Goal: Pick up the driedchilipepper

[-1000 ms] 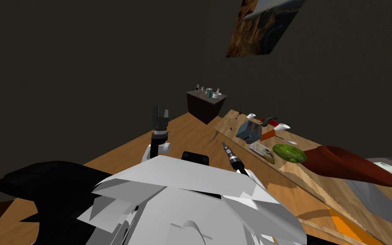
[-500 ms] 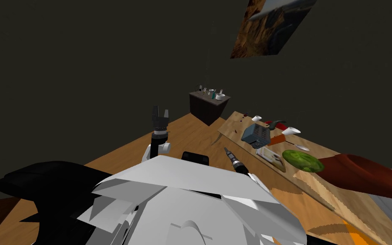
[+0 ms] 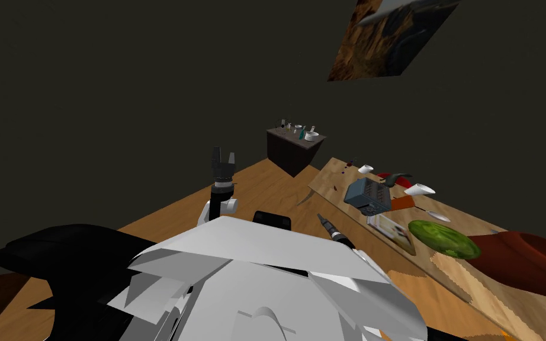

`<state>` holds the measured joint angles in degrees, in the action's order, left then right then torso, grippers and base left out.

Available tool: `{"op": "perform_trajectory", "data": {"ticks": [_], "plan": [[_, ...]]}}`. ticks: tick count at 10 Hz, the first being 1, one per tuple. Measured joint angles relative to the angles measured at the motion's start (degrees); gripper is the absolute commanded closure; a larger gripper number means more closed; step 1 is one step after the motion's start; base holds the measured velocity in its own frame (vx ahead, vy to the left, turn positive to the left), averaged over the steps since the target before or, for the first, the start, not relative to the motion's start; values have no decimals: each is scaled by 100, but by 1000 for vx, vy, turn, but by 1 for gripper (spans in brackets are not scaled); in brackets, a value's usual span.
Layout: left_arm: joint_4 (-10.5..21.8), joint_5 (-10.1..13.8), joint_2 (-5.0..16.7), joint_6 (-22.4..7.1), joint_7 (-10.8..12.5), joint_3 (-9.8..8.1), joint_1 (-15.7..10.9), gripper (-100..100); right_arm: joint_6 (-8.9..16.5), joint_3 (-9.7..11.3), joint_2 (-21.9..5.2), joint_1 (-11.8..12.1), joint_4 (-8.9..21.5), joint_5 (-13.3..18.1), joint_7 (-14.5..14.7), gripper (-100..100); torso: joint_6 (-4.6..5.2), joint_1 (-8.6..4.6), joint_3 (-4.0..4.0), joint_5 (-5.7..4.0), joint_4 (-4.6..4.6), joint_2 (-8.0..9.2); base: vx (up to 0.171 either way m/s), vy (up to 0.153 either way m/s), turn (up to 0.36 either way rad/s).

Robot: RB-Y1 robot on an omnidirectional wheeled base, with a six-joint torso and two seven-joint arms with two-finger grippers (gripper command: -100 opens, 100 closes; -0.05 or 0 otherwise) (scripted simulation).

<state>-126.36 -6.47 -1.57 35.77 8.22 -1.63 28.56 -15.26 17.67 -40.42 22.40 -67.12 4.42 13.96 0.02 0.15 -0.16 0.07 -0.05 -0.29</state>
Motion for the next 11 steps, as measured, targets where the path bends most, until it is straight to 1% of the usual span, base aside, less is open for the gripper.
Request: {"op": "perform_trajectory", "data": {"ticks": [1,2,3,4,5,6,8,9,10,11], "plan": [[0,0,0,0,0,0,0,0,64,56,-168,7,121,9,-34,-100,-2,6,-6,1,-1,-12,117,61,41],[0,0,0,0,0,0,0,0,63,65,-182,6,295,33,-12,-100,0,2,-5,0,-2,-7,142,55,75],[0,0,0,0,0,0,0,0,23,107,-295,2,485,56,-2,-100,-2,-1,-8,0,-2,-16,120,37,37],[0,0,0,0,0,0,0,0,56,134,-406,25,536,56,-26,-100,0,-6,-6,-1,-2,-9,42,12,-5],[0,0,0,0,0,0,0,0,69,134,-404,21,602,65,-22,-100,1,-14,7,-4,2,13,86,40,79],[0,0,0,0,0,0,0,0,43,174,-480,-10,760,91,-13,-100,-2,-8,4,-2,2,5,102,31,42],[0,0,0,0,0,0,0,0,26,183,-519,-10,977,115,17,-100,1,-15,8,-4,3,14,84,21,30],[0,0,0,0,0,0,0,0,-61,251,-625,-92,1251,133,-12,-100,-2,-11,0,-3,1,-2,213,48,117],[0,0,0,0,0,0,1,0,-101,309,-754,-124,1485,170,-26,-100,-3,-6,-17,-1,-5,-32,183,43,39],[0,0,0,0,0,0,1,0,-97,341,-876,-104,1595,173,-60,-100,0,-5,-18,-1,-7,-30,185,38,42]]}}
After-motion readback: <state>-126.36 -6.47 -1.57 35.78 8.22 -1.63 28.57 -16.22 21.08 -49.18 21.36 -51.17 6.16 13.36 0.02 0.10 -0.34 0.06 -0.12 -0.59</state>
